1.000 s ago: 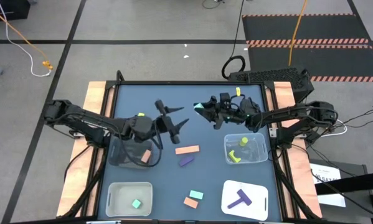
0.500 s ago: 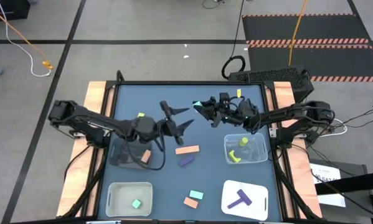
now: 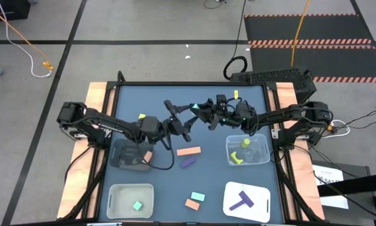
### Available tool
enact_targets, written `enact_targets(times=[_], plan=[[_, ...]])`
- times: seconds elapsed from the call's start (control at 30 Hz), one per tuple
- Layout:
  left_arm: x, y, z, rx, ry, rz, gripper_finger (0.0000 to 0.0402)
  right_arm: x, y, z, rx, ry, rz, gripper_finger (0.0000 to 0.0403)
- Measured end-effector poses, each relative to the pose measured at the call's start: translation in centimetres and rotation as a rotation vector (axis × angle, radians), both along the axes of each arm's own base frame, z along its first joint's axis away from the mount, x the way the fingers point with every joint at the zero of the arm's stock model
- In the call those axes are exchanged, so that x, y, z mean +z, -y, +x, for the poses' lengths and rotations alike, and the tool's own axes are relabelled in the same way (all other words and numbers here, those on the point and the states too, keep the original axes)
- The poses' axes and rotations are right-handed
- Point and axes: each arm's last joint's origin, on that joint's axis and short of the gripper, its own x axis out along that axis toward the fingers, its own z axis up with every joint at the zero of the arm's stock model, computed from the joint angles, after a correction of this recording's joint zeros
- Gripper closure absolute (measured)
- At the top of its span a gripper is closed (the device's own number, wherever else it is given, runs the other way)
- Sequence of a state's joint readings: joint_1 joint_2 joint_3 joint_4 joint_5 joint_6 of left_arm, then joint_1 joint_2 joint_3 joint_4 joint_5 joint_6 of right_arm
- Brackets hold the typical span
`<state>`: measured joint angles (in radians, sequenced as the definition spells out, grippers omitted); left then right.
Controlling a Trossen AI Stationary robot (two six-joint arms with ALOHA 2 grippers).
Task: Sort & place blocks by color
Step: Put the top blue block into the gray bin
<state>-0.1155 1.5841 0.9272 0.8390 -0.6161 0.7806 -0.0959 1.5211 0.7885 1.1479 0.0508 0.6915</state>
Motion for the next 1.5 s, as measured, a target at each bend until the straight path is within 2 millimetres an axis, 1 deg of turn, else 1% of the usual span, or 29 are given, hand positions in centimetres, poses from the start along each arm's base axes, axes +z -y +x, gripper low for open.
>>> enact_targets(times=[0.07, 0.13, 0.2, 0.27, 0.3, 0.43, 0.6, 0.73, 0.87, 1.0, 1.17, 1.27, 1.37, 1.5], plan=[[0.1, -0.2, 0.0, 0.0, 0.02, -0.013, 0.0169, -0.1, 0.0, 0.1, 0.001, -0.01, 0.002, 0.0284], [0.2, -0.4, 0.0, 0.007, 0.033, -0.029, 0.0186, -0.1, 0.0, 0.1, 0.001, -0.014, 0.004, 0.0284], [0.1, -0.6, 0.0, 0.016, 0.035, -0.037, 0.0217, -0.1, 0.0, 0.1, 0.001, -0.012, 0.005, 0.0284], [0.1, -0.7, 0.0, 0.022, 0.029, -0.039, 0.026, -0.1, 0.0, 0.1, -0.001, -0.015, 0.01, 0.0284], [0.0, -0.7, 0.0, 0.026, 0.025, -0.036, 0.0269, -0.1, 0.0, 0.1, -0.002, -0.017, 0.013, 0.0283], [0.0, -0.5, 0.0, 0.02, 0.026, -0.035, 0.0267, -0.2, 0.0, 0.1, 0.005, -0.024, 0.004, 0.0265], [0.1, 0.3, -0.1, 0.012, 0.027, -0.04, 0.0267, 0.2, 0.8, -0.4, 0.068, -0.068, -0.083, 0.0211], [0.0, 0.7, -0.3, 0.1, 0.018, -0.046, 0.0267, 1.1, 1.8, -1.5, 0.067, -0.107, -0.127, 0.0171], [0.0, 1.0, -0.5, 0.186, 0.01, -0.059, 0.0267, 2.1, 2.4, -2.9, 0.029, -0.181, -0.182, 0.0146], [0.1, 0.9, -0.6, 0.199, 0.011, -0.062, 0.0267, 2.8, 2.2, -4.3, 0.014, -0.265, -0.247, 0.0139], [0.8, 0.6, -0.8, 0.216, 0.068, -0.066, 0.0267, 2.4, 1.4, -5.4, 0.046, -0.411, -0.28, 0.0143], [1.5, 0.4, -1.1, 0.224, 0.123, -0.062, 0.0267, 1.9, 0.8, -5.6, 0.078, -0.471, -0.289, 0.0148], [1.8, 0.5, -1.2, 0.219, 0.154, -0.08, 0.0267, 1.6, 0.0, -5.5, 0.114, -0.505, -0.315, 0.0149], [1.9, 1.9, -1.5, 0.16, 0.17, -0.131, 0.0267, 1.0, -1.1, -5.3, 0.162, -0.545, -0.352, 0.0149]])
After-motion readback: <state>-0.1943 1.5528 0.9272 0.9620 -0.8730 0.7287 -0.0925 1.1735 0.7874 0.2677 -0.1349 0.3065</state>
